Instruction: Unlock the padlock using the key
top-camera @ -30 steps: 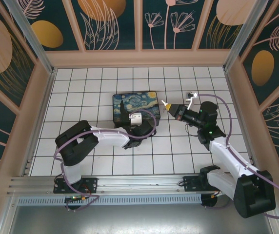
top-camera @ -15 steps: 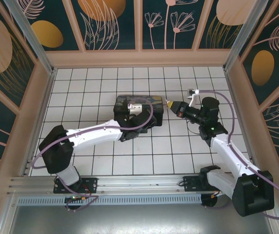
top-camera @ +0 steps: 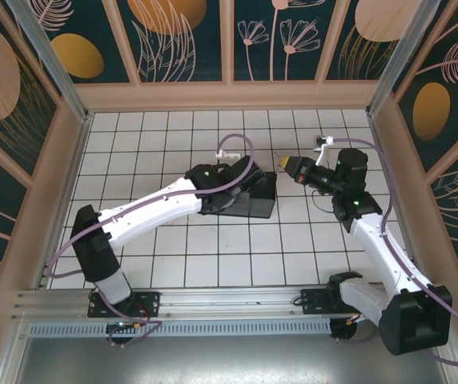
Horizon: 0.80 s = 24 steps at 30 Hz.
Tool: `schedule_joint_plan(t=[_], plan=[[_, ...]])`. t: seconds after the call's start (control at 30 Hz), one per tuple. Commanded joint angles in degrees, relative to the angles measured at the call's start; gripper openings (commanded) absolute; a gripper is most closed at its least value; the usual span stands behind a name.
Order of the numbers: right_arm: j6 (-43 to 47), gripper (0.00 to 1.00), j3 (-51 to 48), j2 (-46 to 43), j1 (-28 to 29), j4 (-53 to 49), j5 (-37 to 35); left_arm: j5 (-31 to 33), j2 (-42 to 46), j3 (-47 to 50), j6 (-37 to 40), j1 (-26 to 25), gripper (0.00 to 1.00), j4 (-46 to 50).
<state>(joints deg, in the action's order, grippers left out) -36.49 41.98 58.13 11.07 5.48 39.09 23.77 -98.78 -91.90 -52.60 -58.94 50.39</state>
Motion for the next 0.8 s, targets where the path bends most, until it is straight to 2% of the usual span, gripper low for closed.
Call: schedule_joint_plan(t=[0.0,0.07,0.2,0.27,0.43,0.5,0.6,0.7,0.77], plan=[[0.9,0.00,2.4,-1.3,-1.0,-2.2,1.2,-0.9,-2.4,-3.2,1.2,0.1,0.38,4.5],[1.0,0.00,2.5,-1.9,-1.3,-2.9,1.3,-1.7,-2.3,-3.0,1.2,0.7,0.39,3.7],[1.0,0.00,2.1,-2.8,-1.5,-4.4,1.3,-3.7,-2.0,-3.8,2.6,2.3,0.50,1.9],[1.2,0.00,2.1,-3.1,-1.5,-5.5,1.0,-4.5,-2.0,-5.5,4.1,3.3,0.56,1.8],[0.1,0.00,1.9,-4.3,-1.2,-7.9,0.3,-9.0,-0.9,-9.3,9.3,6.8,0.65,1.7],[-0.9,0.00,1.5,-5.2,-0.6,-8.7,-0.1,-10.2,-0.7,-10.7,12.9,9.8,0.69,1.8],[-2.9,0.00,0.0,-7.2,2.3,-9.7,-2.0,-12.5,-1.0,-10.0,19.1,17.3,0.71,-0.1],[-5.5,0.00,-1.2,-8.9,8.3,-10.1,-5.8,-18.9,-1.1,-5.2,25.6,25.7,0.74,-8.6],[-7.4,0.00,-1.6,-9.5,12.5,-10.5,-8.9,-24.8,-2.1,-3.7,30.0,29.4,0.74,-13.4]])
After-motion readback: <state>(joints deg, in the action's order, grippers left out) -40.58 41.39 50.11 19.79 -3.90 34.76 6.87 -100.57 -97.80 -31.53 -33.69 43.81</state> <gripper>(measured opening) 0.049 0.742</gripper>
